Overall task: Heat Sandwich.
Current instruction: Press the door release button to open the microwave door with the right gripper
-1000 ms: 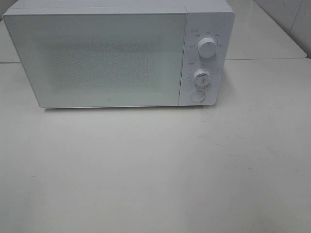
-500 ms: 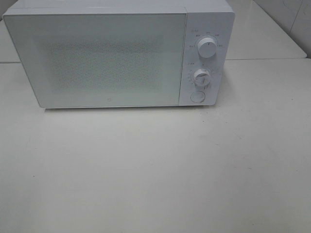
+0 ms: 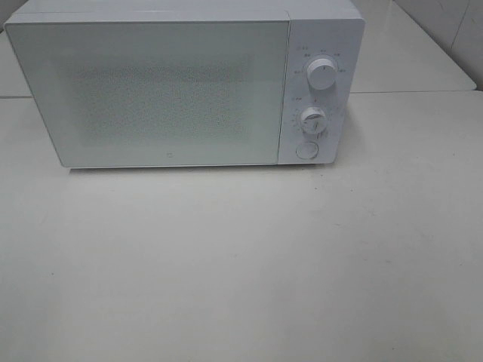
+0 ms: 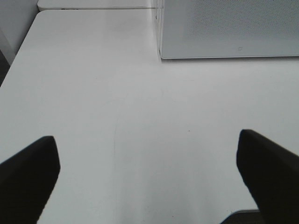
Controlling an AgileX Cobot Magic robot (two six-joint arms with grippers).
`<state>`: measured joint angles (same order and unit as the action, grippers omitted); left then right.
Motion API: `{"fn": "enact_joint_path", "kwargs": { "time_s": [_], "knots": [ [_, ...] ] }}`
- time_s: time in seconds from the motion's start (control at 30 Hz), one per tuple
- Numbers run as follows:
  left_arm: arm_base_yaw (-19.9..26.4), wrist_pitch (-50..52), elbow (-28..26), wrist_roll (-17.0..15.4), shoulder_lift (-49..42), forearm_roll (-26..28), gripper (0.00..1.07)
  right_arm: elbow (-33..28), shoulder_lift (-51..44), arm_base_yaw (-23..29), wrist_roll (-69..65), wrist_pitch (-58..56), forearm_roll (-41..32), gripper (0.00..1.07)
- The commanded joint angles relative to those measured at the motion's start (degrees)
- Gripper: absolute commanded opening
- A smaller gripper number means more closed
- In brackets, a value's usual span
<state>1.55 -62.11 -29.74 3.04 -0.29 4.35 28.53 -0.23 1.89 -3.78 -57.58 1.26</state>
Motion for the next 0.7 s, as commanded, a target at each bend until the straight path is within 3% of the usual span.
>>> {"fn": "enact_joint_path", "kwargs": {
  "time_s": [0.03, 0.43, 0.7],
  "knots": [
    [0.0, 0.74, 0.06, 0.17, -0.92, 0.63, 0.98, 0.0, -1.6, -0.23, -0.11, 0.57, 0.29, 0.75],
    [0.0, 0.74, 0.06, 0.17, -0.92, 0.63, 0.98, 1.26, 2.64, -0.23, -0.11, 2.35, -1.26, 0.75],
    [0.0, 0.74, 0.06, 0.17, -0.92, 0.63, 0.98, 2.35, 11.0, -0.23, -0.23, 12.03, -1.26, 0.75]
  ]
}}
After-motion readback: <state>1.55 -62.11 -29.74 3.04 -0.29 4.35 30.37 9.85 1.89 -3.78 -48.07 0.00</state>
